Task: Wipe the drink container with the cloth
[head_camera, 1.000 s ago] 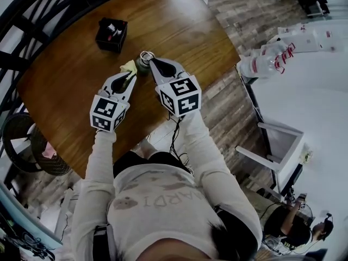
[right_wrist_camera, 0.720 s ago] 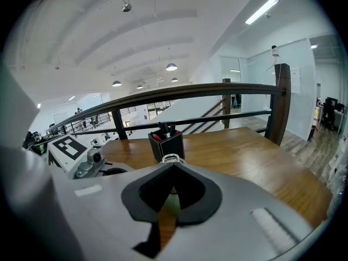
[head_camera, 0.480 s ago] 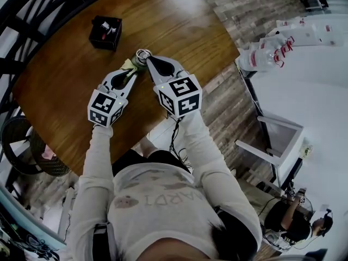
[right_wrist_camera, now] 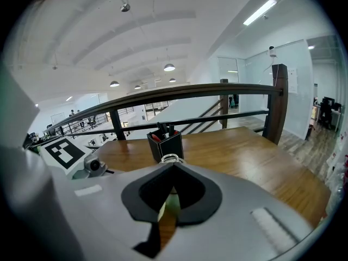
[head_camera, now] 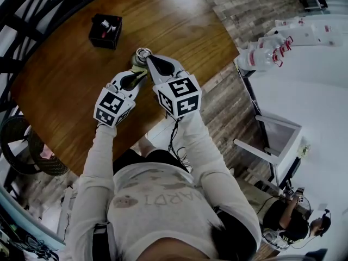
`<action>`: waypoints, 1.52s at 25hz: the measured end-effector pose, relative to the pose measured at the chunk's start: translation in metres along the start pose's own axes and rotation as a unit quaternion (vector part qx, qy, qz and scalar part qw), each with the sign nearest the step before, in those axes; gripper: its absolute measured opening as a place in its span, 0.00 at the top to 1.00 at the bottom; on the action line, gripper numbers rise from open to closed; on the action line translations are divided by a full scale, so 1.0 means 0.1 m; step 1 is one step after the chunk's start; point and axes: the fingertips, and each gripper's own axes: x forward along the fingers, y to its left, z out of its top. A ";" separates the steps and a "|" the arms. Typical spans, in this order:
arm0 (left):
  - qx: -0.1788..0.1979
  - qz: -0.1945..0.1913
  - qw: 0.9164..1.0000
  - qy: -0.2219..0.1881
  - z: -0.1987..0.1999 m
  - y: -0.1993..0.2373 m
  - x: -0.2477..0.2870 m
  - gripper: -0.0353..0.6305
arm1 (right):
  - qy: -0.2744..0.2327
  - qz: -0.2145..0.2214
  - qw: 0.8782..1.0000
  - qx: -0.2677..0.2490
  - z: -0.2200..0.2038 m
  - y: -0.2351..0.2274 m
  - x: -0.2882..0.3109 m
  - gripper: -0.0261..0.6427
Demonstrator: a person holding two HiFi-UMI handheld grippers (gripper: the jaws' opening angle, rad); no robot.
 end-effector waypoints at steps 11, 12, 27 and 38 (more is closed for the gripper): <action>-0.028 0.026 0.997 0.061 -0.28 0.04 0.10 0.90 | -0.003 0.002 1.000 0.002 0.00 0.00 -0.01 0.94; -0.030 0.029 0.997 0.064 -0.30 0.04 0.10 0.90 | -0.003 0.003 1.000 0.002 0.00 0.01 -0.02 0.94; -0.062 0.047 0.990 0.120 -0.52 0.11 0.19 0.90 | -0.005 0.009 1.000 0.003 -0.01 0.00 -0.01 0.94; -0.073 0.067 0.986 0.134 -0.56 0.25 0.07 0.90 | -0.004 0.009 1.000 0.000 0.00 0.02 0.00 0.94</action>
